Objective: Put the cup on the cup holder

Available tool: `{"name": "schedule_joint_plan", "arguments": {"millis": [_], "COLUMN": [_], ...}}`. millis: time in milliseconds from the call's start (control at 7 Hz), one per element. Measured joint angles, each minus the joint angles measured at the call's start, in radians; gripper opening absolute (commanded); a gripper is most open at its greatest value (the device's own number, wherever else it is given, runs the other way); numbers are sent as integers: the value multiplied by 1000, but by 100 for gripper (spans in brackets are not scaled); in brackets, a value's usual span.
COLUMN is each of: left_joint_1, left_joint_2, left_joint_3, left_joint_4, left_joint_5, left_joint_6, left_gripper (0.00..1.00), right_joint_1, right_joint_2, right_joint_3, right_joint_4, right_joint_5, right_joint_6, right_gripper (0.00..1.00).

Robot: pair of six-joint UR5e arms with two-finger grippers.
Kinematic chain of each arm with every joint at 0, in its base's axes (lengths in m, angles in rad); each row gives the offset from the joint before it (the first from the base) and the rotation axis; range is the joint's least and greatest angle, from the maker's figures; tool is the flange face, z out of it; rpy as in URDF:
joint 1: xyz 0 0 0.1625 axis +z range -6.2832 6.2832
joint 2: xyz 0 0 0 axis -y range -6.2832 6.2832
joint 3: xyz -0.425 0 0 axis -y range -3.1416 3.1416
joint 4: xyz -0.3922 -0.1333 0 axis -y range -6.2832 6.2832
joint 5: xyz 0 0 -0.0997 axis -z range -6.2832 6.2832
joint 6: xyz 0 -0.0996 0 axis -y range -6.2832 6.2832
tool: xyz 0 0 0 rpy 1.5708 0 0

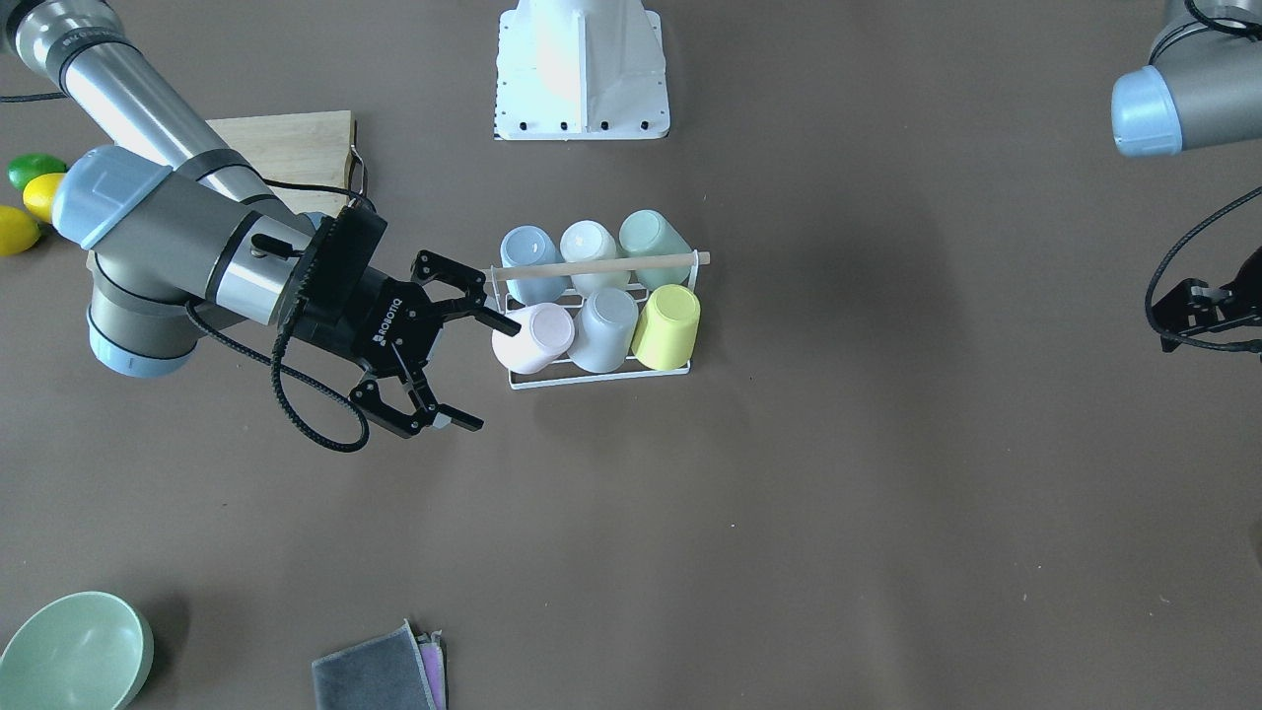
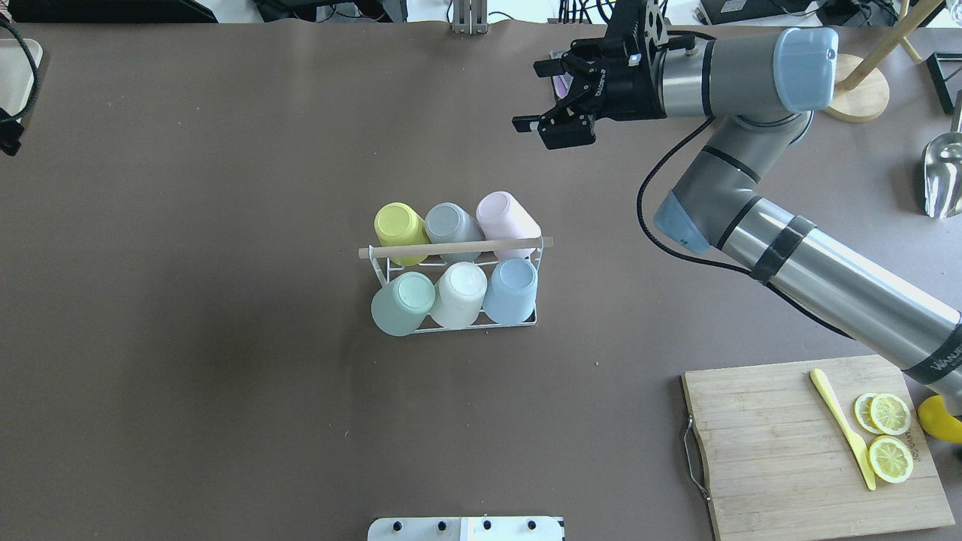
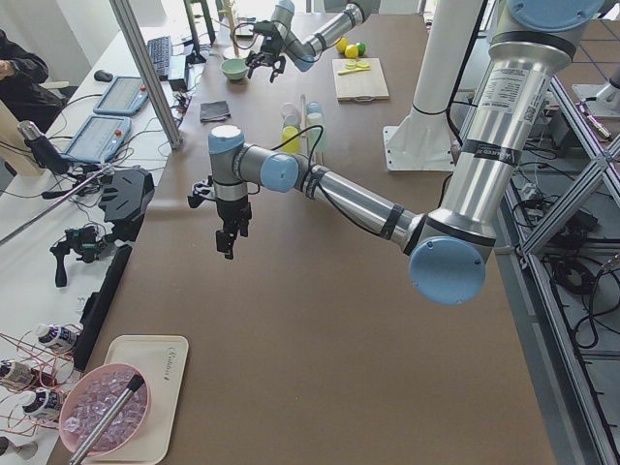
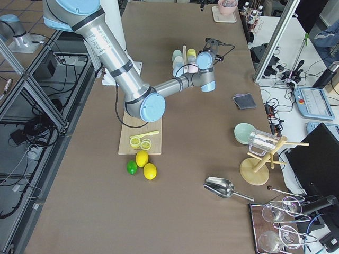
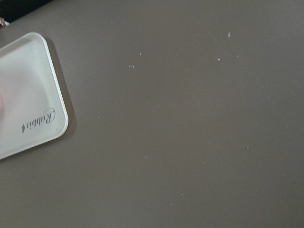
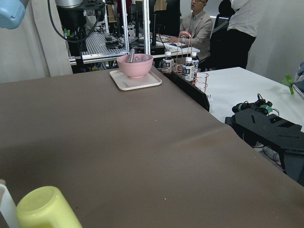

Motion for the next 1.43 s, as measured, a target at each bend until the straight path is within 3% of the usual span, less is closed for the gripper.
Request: {"name": "schedule_joint_plan", "arguments": {"millis": [286, 571, 857, 1429], "left_joint_1": [-80, -166, -183, -208], "left_joint_2": [99, 188, 222, 267], "left_joint_3": [1, 7, 45, 75], "left_joint_4": [12, 7, -4, -41], "left_joint_5": [-116, -189, -197, -205], "left_joint_6": [2, 3, 4, 3], "left_gripper": [98, 98, 98, 98], "right_joint_1": [31, 59, 89, 102], "right_joint_2": [-46, -141, -295, -648], "right_joint_3": [79, 111, 153, 204], "right_joint_4": [-107, -126, -129, -120], "right_joint_5": [19, 18, 1, -122], "right_joint_6": [-2, -4, -8, -34], "right_gripper": [100, 100, 100, 100]}}
